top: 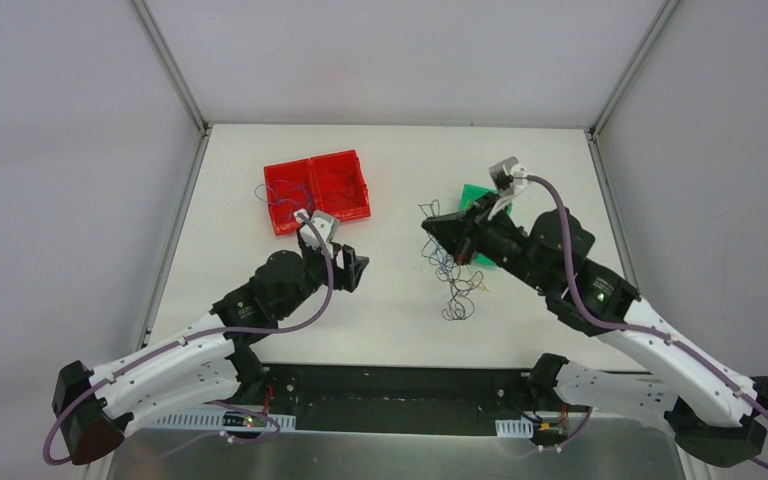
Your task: Untangle the cables
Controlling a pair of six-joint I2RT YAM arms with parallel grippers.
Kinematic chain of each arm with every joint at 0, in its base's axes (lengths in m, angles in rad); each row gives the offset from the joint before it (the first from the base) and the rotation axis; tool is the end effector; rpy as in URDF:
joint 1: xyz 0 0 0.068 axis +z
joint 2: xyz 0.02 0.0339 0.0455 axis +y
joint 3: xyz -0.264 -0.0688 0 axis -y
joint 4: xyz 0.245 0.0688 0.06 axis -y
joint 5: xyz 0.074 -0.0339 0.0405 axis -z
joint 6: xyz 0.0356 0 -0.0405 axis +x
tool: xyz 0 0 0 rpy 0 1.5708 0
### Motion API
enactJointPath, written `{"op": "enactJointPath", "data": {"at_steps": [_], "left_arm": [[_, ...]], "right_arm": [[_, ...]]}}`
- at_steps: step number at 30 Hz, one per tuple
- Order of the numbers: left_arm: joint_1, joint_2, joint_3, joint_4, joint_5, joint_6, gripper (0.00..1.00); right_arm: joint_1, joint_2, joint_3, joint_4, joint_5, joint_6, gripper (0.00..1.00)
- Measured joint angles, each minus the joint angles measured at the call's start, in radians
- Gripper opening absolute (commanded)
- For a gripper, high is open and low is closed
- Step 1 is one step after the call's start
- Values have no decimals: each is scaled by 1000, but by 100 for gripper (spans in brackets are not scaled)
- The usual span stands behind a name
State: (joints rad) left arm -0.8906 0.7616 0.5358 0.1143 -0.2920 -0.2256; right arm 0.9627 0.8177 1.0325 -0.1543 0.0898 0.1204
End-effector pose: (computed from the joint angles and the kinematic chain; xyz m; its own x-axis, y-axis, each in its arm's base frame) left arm 0.1266 -0.1402 0.2873 -0.1945 -0.1002 -0.9758 0.5346 0.8232 -0.1911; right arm 0.1028 0.1420 0.4236 -0.0577 0.1264 -0.9903 -0.7649 0.6319 0.1253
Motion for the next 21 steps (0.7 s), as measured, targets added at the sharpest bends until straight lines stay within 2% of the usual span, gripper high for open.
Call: {"op": "enactJointPath", "data": {"at_steps": [4,12,21], "left_arm": [[0,-15,-17,69,123,19,77],[0,-37,-77,227,417,51,76],[0,-53,-93,274,448,54,74]], "right_arm": [[0,108,122,-43,-40,24,0],[0,170,125,-105,-26,80,0],[0,176,117,-88,61,171,0]]}}
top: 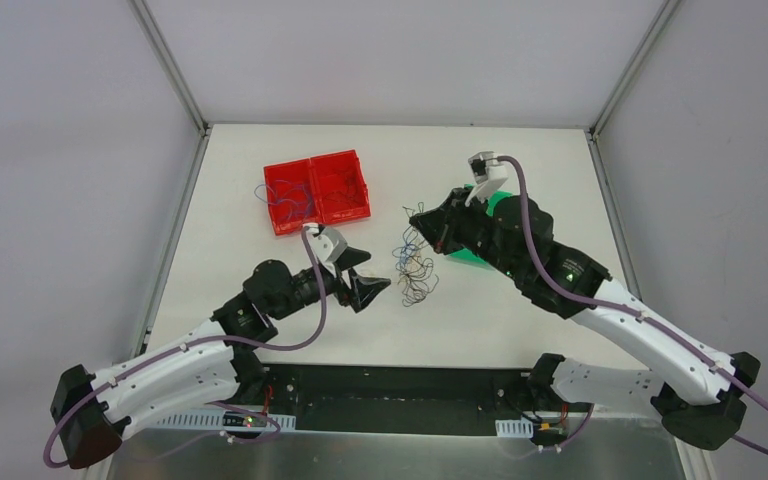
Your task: Untangle the cables
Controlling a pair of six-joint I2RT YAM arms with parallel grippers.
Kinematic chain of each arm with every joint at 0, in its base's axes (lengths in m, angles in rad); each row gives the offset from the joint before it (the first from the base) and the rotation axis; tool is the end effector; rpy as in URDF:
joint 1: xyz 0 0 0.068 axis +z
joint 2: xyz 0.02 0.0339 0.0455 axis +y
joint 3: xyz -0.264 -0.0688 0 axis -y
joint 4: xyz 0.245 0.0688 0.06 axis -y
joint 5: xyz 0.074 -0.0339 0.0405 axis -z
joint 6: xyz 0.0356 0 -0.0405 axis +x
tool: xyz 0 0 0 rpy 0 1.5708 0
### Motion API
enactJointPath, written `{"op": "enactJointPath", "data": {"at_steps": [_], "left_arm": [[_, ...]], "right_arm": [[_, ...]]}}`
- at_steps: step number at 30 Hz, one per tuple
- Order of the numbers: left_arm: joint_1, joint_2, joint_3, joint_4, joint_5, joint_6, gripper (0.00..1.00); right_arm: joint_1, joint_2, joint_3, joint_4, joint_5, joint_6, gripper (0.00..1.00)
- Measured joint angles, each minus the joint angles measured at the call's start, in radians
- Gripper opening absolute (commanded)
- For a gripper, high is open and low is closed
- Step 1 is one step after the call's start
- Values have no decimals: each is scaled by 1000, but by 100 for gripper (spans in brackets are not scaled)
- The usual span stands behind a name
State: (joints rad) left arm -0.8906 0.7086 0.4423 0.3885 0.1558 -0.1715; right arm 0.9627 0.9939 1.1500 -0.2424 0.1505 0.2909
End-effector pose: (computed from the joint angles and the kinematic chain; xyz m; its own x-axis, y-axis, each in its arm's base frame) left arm 0.1090 -0.1435 0.2920 -0.0721 -0.1790 -0.9812 0.8653 0.4781 -0.1508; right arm 0.1286 0.1755 0.4227 -0.2554 0.1294 -0.9581 -0.6815 0.6789 0.2734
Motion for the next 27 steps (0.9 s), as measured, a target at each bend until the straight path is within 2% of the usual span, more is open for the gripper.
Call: {"op": "enactJointPath", "data": {"at_steps": [7,13,19,27], "left_arm": [[0,89,8,-32,-120,-2,79],[0,87,8,-48,-183,3,80],[0,67,-2,-24,-217,9,78],[0,28,-68,59,-201,29,75]], "right_arm": [[0,25,2,11,118,58,0],[0,32,76,3,167,87,0],[0,25,157,26,228,124,0],[0,10,178,122,328,169,0]]}}
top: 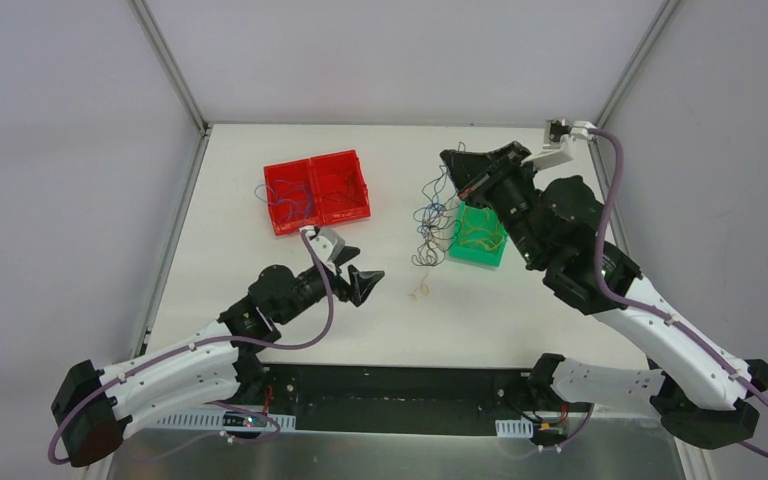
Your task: Untangle the cables
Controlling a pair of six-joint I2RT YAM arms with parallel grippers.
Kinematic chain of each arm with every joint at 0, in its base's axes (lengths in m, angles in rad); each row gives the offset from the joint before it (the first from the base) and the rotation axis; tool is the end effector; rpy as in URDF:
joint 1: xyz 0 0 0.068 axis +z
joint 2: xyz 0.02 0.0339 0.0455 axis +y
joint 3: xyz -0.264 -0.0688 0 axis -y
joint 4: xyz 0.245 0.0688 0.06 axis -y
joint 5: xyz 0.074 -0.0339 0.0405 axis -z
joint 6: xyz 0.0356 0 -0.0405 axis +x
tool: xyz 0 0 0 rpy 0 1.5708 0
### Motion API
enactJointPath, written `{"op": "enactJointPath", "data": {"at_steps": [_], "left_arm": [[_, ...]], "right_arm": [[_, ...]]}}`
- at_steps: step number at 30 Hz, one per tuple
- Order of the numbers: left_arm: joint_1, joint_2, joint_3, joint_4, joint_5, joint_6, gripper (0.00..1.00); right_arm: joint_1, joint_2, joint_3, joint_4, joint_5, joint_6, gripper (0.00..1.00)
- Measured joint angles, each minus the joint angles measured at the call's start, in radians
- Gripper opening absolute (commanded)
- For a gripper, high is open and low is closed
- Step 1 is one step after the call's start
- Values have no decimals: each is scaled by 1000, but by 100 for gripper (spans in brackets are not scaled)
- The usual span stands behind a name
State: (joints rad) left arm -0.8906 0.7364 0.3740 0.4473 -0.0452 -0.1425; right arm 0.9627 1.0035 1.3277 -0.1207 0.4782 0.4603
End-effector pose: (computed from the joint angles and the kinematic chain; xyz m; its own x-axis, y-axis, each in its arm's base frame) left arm 0.1169 -0.1420 0.2693 -0.0535 -0.1595 -0.9858 0.7483 0.6472 -0.1453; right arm 0.1247 0.1504 0.4924 -0.1059 0.5382 -0.8361 -0.4734 0.7121 0.5184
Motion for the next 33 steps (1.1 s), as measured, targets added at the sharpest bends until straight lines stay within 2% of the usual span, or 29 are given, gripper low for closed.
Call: {"op": "enactJointPath", "data": {"at_steps": [7,11,16,19,23,26,30,33], "left_arm": [[0,85,-12,119,67,14,79],[0,257,-11,240,89,38,83],[1,550,0,443,99,68,88],[11,668,18,558,105,48,89],[29,826,82,774,135,-24,97],[33,923,125,878,150,-74,97],[33,996,177,932,147,-98,97],[33,1033,224,952,138,-101,89]], "right_arm": [[0,12,57,59,103,58,0],[0,12,59,89,118,83,0],[0,13,66,97,119,111,0],[0,12,74,109,118,137,0],[0,9,75,129,118,179,0],[0,8,75,140,117,210,0],[0,8,75,155,109,255,0],[0,13,82,159,98,285,0]]}}
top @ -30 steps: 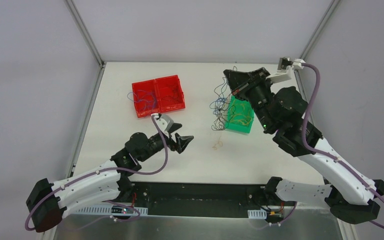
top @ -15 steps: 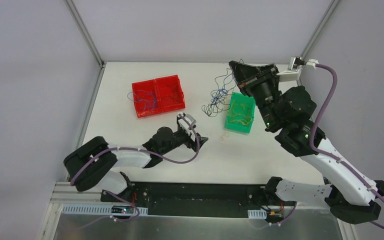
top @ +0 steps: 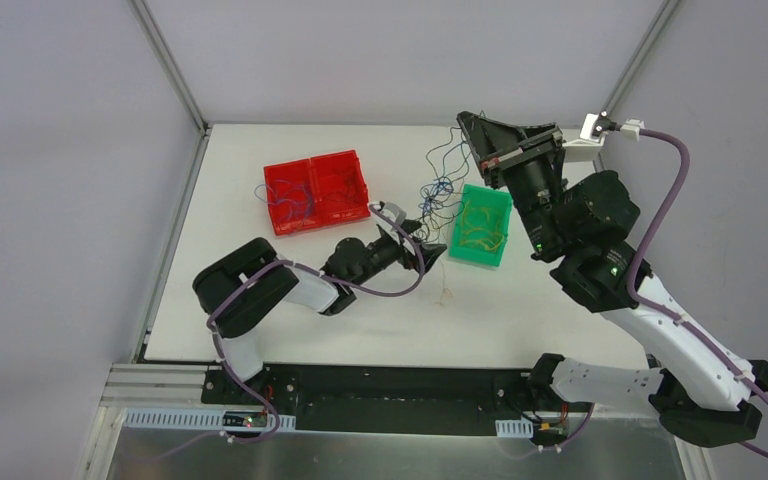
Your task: Untangle the cables
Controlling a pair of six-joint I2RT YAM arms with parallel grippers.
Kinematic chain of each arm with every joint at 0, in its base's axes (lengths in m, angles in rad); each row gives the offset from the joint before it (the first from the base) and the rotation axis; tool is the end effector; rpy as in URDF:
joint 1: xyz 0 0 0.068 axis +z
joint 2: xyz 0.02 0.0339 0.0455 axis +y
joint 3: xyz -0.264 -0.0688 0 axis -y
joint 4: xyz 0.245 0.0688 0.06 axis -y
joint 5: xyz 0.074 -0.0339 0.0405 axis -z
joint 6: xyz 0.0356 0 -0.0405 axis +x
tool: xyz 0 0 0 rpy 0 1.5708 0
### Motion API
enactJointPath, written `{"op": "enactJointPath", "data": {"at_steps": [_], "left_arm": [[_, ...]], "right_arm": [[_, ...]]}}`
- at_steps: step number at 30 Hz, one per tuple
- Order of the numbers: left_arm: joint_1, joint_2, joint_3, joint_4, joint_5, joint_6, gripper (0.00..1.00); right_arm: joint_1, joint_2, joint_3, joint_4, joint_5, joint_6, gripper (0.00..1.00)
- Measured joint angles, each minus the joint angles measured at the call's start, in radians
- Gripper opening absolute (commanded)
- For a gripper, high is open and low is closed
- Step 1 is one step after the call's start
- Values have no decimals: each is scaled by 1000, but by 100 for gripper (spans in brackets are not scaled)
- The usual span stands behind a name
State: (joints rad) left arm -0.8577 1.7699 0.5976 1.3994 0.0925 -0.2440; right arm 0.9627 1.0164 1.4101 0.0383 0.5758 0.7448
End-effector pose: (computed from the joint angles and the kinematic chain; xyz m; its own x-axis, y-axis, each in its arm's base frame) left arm 0.2129 -0.2512 0.1944 -0.0532 -0.3062 -0.9505 0.8235 0.5249 -0.2152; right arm 0.1179 0.1355 0.5308 -0.0993 0.8525 -0.5132 -0.4606 0.4178 0.7832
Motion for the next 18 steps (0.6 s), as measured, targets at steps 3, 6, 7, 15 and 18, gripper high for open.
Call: {"op": "enactJointPath", "data": {"at_steps": [3,6,7,15,18], "left_arm": [[0,39,59,16,-18,-6,88],[0,104,139,27,-18,-33,78],[0,124,161,27,-17,-42,71],[1,197,266,27,35,-125,81],[1,197,266,30,54,-139,60]], "right_arm": [[0,9,13,5,-14,27,0],[0,9,15,11,-16,49,0],[0,9,15,11,-15,54,0],[0,-13,15,10,-6,67,0],[0,-34,15,11,2,67,0]]}}
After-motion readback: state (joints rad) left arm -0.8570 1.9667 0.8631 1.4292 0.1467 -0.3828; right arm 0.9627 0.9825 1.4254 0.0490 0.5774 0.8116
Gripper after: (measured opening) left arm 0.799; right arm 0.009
